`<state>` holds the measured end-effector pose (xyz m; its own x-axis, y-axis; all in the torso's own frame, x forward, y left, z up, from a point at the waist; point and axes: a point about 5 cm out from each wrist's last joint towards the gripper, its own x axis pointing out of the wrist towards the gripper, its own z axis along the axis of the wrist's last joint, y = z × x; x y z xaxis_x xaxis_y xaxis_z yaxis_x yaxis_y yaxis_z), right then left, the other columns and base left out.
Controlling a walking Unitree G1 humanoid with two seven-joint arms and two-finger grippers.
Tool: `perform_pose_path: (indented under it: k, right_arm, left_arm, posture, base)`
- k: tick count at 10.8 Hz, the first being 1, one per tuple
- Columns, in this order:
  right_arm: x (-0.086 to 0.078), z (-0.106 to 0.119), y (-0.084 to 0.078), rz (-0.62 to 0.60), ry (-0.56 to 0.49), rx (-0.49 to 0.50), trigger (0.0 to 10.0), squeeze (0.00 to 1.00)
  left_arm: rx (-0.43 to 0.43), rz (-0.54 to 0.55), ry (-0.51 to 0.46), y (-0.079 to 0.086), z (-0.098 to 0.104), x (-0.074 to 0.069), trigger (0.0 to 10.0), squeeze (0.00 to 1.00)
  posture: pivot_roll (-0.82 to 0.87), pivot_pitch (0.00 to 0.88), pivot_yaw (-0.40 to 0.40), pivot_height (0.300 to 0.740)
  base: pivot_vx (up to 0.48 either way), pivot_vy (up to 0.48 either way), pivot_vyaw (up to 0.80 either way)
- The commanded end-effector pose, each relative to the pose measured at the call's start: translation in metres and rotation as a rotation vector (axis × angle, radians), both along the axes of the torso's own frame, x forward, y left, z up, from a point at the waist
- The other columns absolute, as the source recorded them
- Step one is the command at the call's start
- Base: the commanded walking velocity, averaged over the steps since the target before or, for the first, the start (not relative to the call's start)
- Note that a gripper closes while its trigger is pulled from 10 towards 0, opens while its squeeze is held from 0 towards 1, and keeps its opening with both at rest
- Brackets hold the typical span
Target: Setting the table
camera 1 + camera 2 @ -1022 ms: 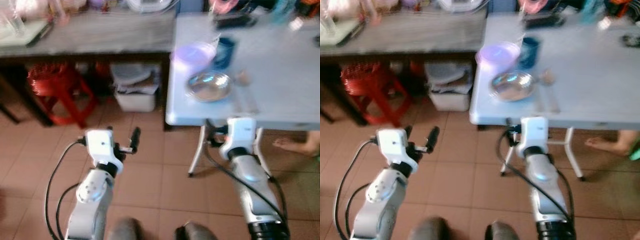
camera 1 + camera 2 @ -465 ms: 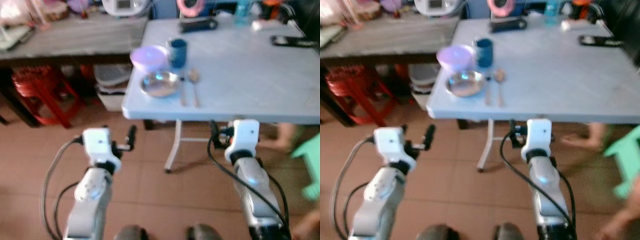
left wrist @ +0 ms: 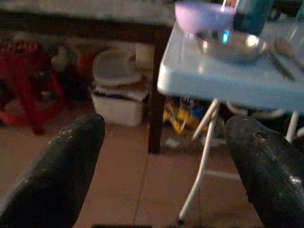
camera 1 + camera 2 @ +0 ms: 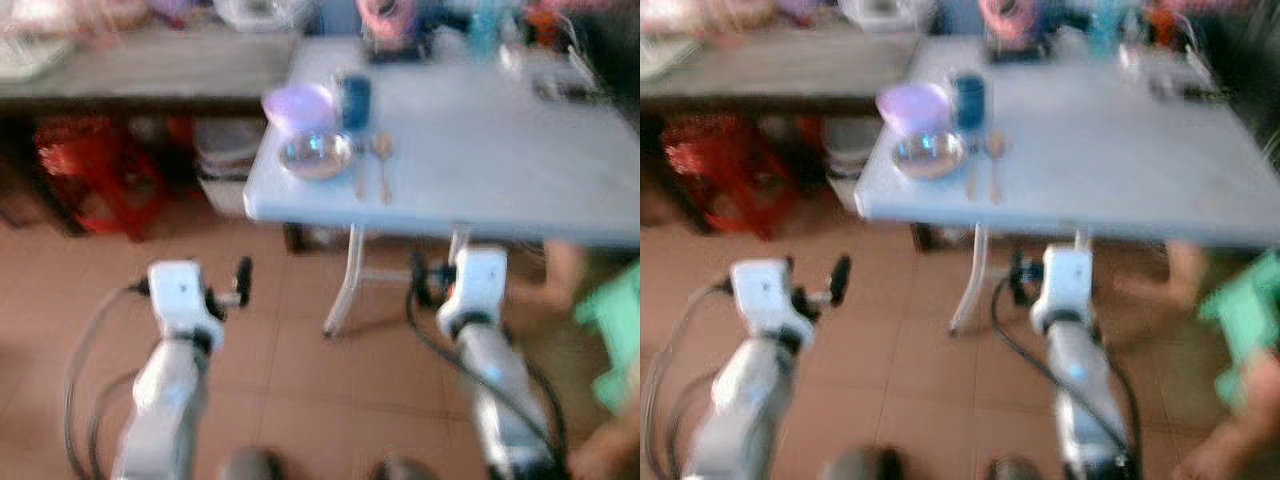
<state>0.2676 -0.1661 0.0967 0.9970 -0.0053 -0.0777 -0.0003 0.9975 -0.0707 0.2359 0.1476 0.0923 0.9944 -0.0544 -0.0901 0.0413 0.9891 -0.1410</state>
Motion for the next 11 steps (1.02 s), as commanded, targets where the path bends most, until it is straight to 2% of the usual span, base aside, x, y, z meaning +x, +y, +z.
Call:
perform_pose_path:
  k: [1,11]
  right_arm:
    - [0.0004,0.0023,0.0005,-0.006,-0.006,0.005,10.0,0.00]
    - [0.0004,0.0023,0.0005,-0.006,-0.006,0.005,10.0,0.00]
  left_arm:
    - [0.020,0.005,-0.015,0.0019,0.0039,0.0031,10.0,0.00]
    - [0.020,0.005,-0.015,0.0019,0.0039,0.0031,10.0,0.00]
  posture:
    - [0.04,0.068,0.070,0.740]
    - [0.04,0.068,0.070,0.740]
  base:
    - [0.000,0.000,0.00]
    - [0.000,0.000,0.00]
